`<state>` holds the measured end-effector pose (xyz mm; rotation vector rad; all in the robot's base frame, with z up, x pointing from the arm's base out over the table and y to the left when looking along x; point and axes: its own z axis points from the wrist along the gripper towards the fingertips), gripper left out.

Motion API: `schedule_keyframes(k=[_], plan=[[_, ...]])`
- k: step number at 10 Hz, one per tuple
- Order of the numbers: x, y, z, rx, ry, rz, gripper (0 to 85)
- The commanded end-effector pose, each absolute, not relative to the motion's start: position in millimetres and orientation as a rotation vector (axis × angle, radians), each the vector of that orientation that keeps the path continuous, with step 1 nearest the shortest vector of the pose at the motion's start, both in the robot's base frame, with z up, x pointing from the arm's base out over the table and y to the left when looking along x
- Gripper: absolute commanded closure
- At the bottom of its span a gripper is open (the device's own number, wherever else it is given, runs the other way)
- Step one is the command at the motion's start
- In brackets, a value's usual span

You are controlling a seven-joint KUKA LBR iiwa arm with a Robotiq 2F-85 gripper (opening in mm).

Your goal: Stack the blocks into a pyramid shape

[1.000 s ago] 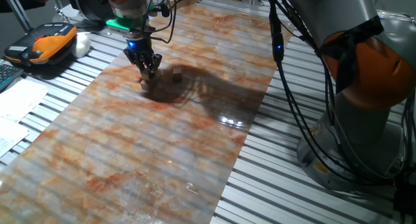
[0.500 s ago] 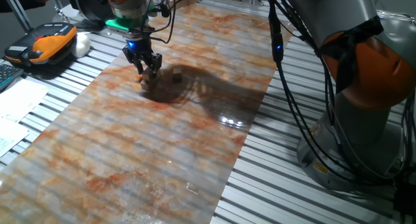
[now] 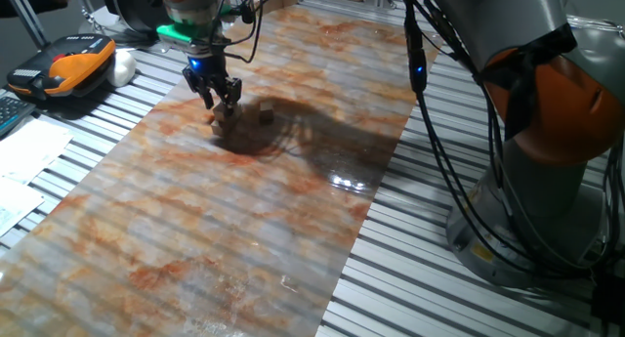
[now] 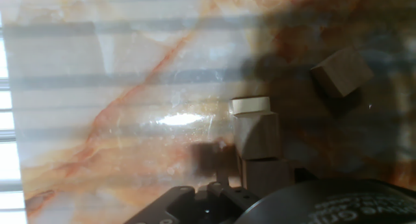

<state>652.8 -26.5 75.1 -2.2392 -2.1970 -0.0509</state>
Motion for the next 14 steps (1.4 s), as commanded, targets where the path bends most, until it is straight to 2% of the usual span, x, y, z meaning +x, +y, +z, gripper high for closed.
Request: schedule_keyframes(k=[1,4,6,7,13,14], plan=[[652.5,-27.0,78.9,-2.235,-2.202,-0.061,34.0],[655.4,-24.5,101.8,-2.204,-2.241,-0.098,34.0],[655.0,-16.2,117.3,-2.133,-2.326,-0.029,34.0],[653.2,-16.0,118.8,-2.048,-2.417,-0.030,51.0],[644.9,-31.6,114.1,-1.533,-2.820,-0.194,51.0],[642.3,-33.7,116.8,-1.394,-2.874,-0.218,68.0]])
